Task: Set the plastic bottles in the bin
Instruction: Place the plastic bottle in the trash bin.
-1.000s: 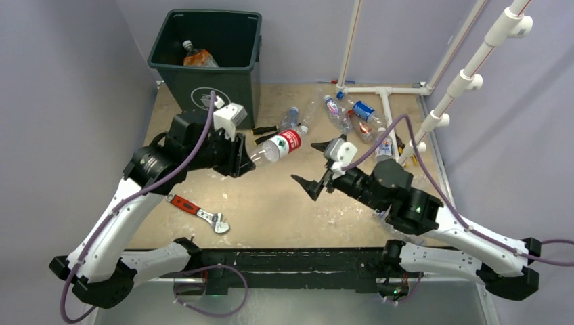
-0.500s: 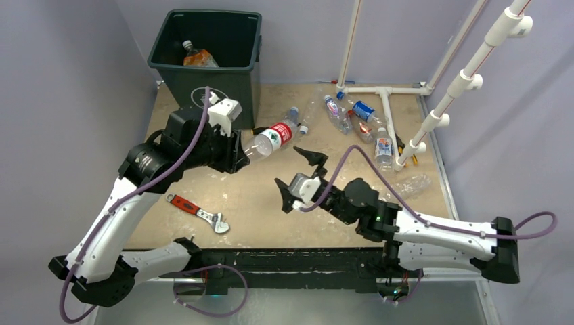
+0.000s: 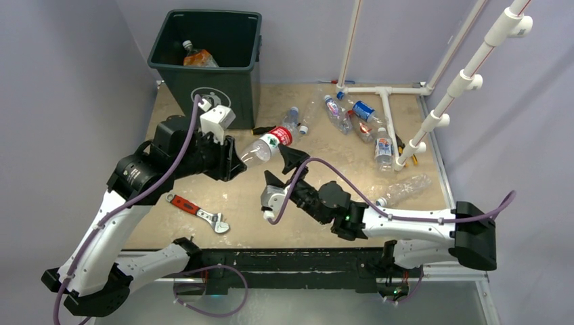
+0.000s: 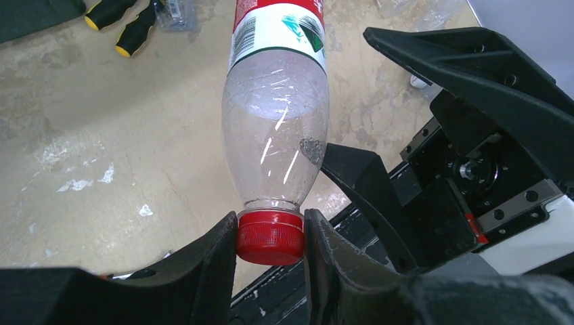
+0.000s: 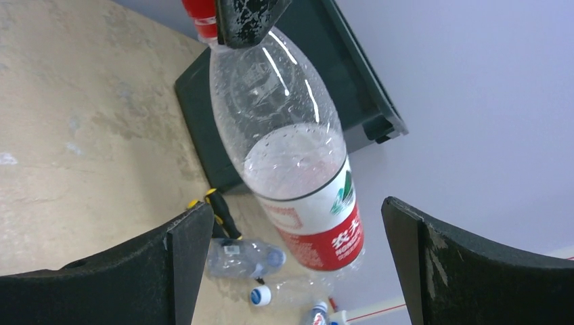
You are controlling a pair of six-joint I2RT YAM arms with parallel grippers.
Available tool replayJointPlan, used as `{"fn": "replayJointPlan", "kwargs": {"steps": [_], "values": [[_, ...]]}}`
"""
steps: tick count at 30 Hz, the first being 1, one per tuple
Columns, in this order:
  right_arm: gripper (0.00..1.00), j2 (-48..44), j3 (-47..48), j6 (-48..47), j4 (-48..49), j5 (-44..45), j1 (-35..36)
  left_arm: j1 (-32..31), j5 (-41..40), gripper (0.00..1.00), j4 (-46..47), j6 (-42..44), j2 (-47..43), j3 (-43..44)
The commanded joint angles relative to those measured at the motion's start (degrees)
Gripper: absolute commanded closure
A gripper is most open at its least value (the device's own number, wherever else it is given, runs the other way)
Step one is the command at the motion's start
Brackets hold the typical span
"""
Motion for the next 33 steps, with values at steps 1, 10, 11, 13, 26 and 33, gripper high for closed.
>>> {"fn": "replayJointPlan", "kwargs": {"steps": [1, 10, 11, 13, 26, 33], "values": [[0.01, 2.64, 2.37, -5.88, 7.89, 1.92, 0.24, -0.11, 1.65, 1.0, 1.63, -0.01, -0.49, -1.01], [0.01, 6.84, 4.94, -9.44, 8.04, 0.02, 0.16, -0.35, 5.62, 1.0, 2.88, -1.02, -0.74, -1.35], [0.02, 7.57, 5.33, -10.16, 8.68, -0.01, 0.01, -0.3, 6.4, 1.0, 3.11, -1.17, -0.62, -1.36], [0.04, 9.0, 6.38, -11.27, 8.97, -0.06, -0.25, -0.31, 7.46, 1.0, 3.44, -1.39, -0.61, -1.28], [0.34, 11.44, 6.69, -9.28, 9.03, -0.82, -2.05, -0.3, 6.96, 1.0, 3.71, -1.67, -2.77, -2.19], [0.61, 10.87, 7.02, -7.9, 7.07, -0.96, -2.05, -0.33, 7.54, 0.99, 6.4, -2.88, -2.63, -1.77]]}}
